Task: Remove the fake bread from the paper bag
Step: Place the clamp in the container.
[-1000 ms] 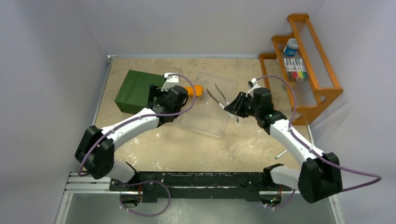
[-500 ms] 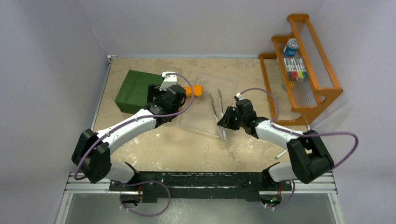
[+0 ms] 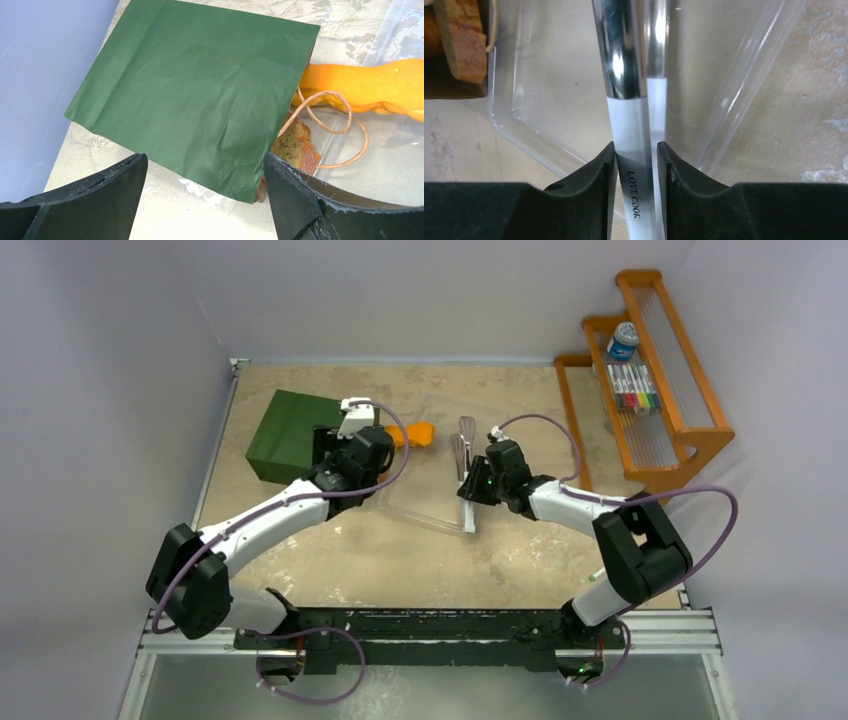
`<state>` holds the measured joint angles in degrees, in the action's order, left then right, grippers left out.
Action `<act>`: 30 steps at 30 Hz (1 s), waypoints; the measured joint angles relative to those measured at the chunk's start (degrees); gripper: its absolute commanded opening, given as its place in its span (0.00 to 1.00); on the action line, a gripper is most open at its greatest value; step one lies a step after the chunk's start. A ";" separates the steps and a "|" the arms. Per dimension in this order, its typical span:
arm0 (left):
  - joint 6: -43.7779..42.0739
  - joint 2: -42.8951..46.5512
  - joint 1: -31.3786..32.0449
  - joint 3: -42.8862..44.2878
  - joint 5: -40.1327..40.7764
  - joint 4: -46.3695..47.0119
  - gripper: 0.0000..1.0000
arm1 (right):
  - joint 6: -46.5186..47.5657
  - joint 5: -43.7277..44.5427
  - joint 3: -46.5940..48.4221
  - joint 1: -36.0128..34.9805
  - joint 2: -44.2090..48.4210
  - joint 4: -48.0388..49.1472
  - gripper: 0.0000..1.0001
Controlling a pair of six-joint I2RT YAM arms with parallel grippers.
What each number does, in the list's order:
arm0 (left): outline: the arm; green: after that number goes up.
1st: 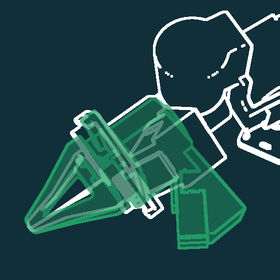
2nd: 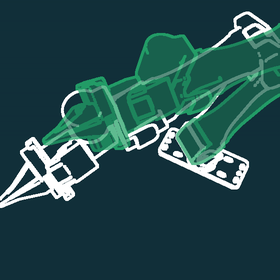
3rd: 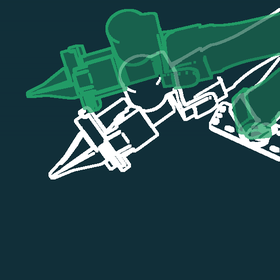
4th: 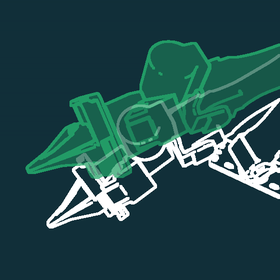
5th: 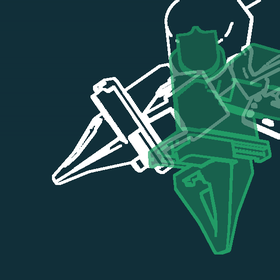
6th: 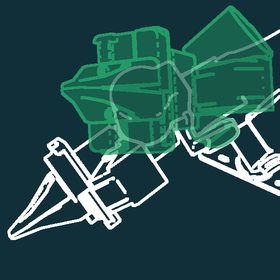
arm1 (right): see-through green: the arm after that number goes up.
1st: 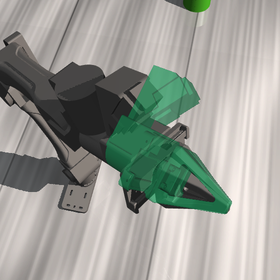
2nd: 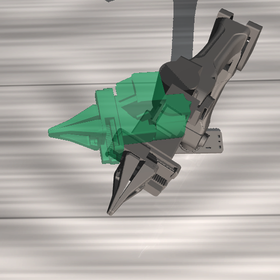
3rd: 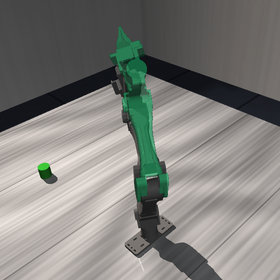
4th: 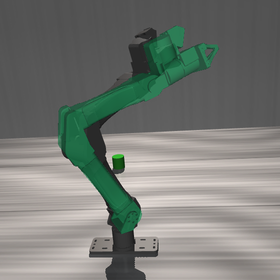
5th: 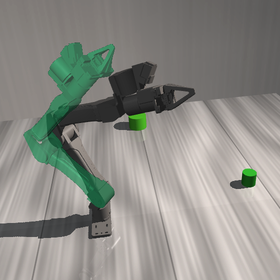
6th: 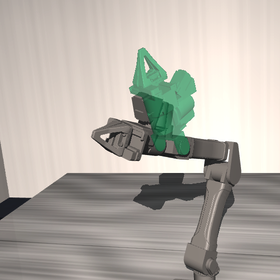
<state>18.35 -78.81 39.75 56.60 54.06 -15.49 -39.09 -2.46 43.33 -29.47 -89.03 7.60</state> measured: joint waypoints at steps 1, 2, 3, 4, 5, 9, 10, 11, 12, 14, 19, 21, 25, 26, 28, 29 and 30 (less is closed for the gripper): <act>0.17 0.28 0.00 -0.31 -0.02 0.00 0.86 | 0.20 0.20 0.42 -0.09 0.02 -0.13 0.37; 0.35 0.55 0.00 -0.59 -0.07 0.00 0.86 | 0.35 0.48 0.92 -0.15 0.02 -0.42 0.36; 0.59 0.81 0.00 -0.76 -0.07 -0.02 0.86 | 0.57 0.66 1.44 -0.17 0.02 -0.66 0.36; 0.68 1.07 0.00 -0.92 -0.09 -0.02 0.86 | 0.72 1.09 1.99 -0.26 0.02 -1.07 0.35; 0.79 1.31 0.00 -1.03 -0.09 -0.02 0.86 | 0.81 1.49 2.40 -0.26 0.04 -1.40 0.33; 1.29 2.16 0.02 -1.05 -0.09 0.00 0.86 | 0.81 2.58 3.30 -0.31 0.46 -2.56 0.02; 1.60 2.36 0.02 -1.05 -0.09 -0.02 0.86 | 0.96 2.60 3.37 -0.33 0.59 -2.93 0.00; 1.70 2.56 0.02 -1.05 -0.09 -0.02 0.86 | 0.90 2.86 3.43 -0.39 0.61 -3.28 0.00; 1.95 2.67 0.02 -1.05 -0.07 -0.02 0.86 | 0.59 2.36 3.43 -0.42 0.61 -3.41 0.00; 2.21 2.82 0.02 -1.05 -0.09 -0.02 0.86 | 1.03 2.78 3.45 -0.50 0.59 -4.24 0.00; 2.71 2.86 0.02 -1.07 -0.09 -0.02 0.86 | 2.73 3.34 3.98 -0.76 0.59 -6.99 0.00; 3.15 2.86 0.02 -1.07 -0.07 -0.02 0.86 | 3.82 4.13 5.22 -0.94 0.59 -9.01 0.00; 3.69 2.86 0.09 -1.07 -0.09 -0.02 0.86 | 6.82 5.11 9.77 -1.27 0.00 -12.70 0.00; 3.74 2.86 0.09 -1.09 -0.07 -0.02 0.86 | 7.69 5.31 11.58 -1.33 -0.83 -13.46 0.00; 3.85 2.86 0.15 -1.11 -0.07 -0.04 0.86 | 9.22 5.84 14.91 -1.66 -2.99 -14.45 0.00; 4.00 2.86 0.17 -1.11 -0.07 -0.04 0.86 | 10.14 6.05 17.03 -1.90 -4.68 -15.13 0.00; 4.20 2.86 0.20 -1.11 -0.07 -0.02 0.86 | 10.78 6.08 18.32 -2.10 -5.99 -15.32 0.00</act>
<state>22.55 -75.94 39.94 55.48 54.00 -15.51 -28.32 3.62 61.65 -31.57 -95.02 -7.73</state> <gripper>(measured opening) 0.855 0.012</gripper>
